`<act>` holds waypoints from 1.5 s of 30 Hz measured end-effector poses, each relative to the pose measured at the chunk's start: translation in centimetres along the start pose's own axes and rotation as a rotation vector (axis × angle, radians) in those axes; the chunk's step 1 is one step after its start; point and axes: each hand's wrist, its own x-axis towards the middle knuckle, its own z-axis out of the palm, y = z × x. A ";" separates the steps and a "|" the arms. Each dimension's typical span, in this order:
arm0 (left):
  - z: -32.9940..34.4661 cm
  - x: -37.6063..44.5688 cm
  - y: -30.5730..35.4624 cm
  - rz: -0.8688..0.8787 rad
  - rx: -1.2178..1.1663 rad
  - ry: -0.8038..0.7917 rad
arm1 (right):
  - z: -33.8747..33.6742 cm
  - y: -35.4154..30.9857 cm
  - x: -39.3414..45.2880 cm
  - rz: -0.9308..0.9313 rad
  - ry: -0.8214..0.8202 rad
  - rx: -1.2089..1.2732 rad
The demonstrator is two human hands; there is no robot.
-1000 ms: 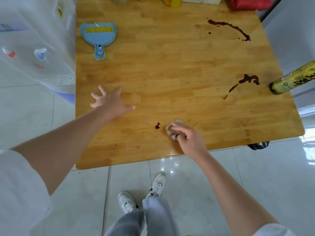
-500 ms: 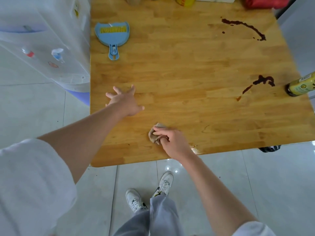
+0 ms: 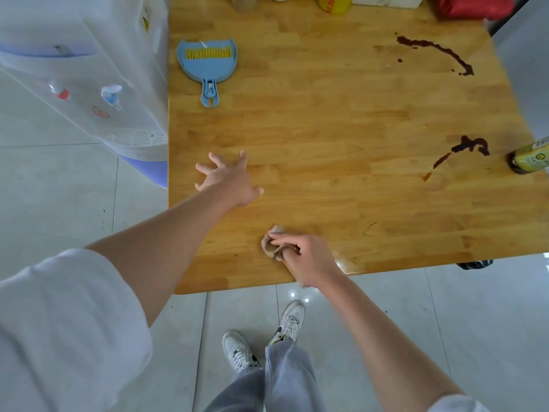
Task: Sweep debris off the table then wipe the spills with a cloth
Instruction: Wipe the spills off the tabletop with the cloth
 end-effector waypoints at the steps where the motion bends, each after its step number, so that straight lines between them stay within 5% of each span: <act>1: 0.0 -0.1 0.0 -0.001 0.000 0.000 | -1.3 1.2 -0.7 0.065 0.044 0.006; 7: -0.2 -0.6 -0.1 0.008 -0.016 0.003 | -10.2 7.7 -3.2 0.543 0.626 -0.018; 10: -0.2 -0.7 -0.2 0.019 -0.008 0.015 | -6.1 5.0 -2.6 0.429 0.590 -0.010; 15: -0.2 -1.3 -1.3 0.085 0.061 0.009 | 0.4 2.0 -4.0 0.070 0.120 0.032; 20: -0.8 -1.4 -7.1 0.301 0.122 0.008 | -6.8 5.3 -3.0 0.445 0.624 0.024; 22: -0.1 -2.0 -9.0 0.334 0.148 0.077 | -5.8 3.7 -1.2 0.441 0.664 0.045; 25: 0.7 -2.6 -9.8 0.331 0.095 0.106 | 0.9 -1.8 1.1 0.093 0.498 0.007; 30: -1.2 -1.6 -10.3 0.355 0.088 0.035 | 10.0 -5.9 0.7 -0.203 -0.111 -0.125; 32: -1.5 -1.3 -11.5 0.375 0.054 0.009 | 7.7 -4.5 1.2 -0.113 -0.108 -0.029; 37: -1.3 -1.6 -12.1 0.403 -0.055 -0.068 | 2.1 -3.9 6.1 0.203 0.403 0.020; 39: -1.5 -1.5 -12.3 0.410 -0.082 -0.087 | 5.2 -6.8 6.7 0.043 0.326 0.015; 42: -1.8 -1.3 -12.5 0.402 -0.113 -0.117 | 11.2 -9.5 4.2 -0.168 -0.090 0.015; 45: -2.0 -1.0 -12.7 0.402 -0.137 -0.148 | 11.8 -8.1 2.5 -0.132 -0.239 -0.002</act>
